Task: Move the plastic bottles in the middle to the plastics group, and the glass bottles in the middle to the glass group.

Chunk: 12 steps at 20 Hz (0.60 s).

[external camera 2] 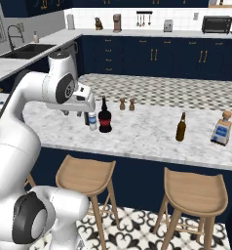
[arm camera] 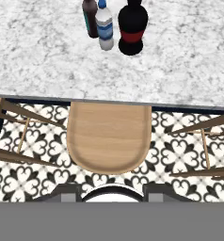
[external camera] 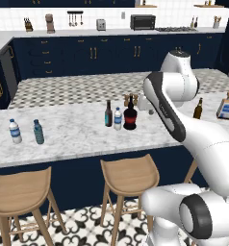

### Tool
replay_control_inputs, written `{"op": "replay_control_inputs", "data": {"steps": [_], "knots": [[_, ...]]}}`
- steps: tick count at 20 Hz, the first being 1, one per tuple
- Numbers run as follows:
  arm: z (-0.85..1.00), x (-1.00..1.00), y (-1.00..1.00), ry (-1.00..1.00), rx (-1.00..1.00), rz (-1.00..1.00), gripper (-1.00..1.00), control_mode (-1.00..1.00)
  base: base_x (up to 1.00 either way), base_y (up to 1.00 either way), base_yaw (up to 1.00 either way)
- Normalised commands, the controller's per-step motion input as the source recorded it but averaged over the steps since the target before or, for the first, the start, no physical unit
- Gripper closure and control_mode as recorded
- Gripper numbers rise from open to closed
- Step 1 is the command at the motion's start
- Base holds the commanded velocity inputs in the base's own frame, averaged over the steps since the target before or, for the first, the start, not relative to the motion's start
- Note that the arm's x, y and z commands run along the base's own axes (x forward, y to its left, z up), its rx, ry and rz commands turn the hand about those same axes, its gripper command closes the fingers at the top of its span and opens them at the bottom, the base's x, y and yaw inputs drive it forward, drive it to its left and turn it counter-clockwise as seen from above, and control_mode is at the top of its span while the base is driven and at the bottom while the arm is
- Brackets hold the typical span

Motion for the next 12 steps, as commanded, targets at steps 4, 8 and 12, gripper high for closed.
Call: {"op": "replay_control_inputs", "data": {"steps": [4, 8, 12], "knots": [[-0.14, 0.03, -0.03, 0.00, 0.00, 0.00, -1.00, -1.00, 0.00, 0.00, 0.00], [-0.05, 0.00, 0.04, 0.00, 0.00, 0.00, -1.00, -1.00, 0.00, 0.00, 0.00], [0.00, 0.00, 0.00, 0.00, 0.00, 0.00, -1.00, -1.00, 0.00, 0.00, 0.00]]}}
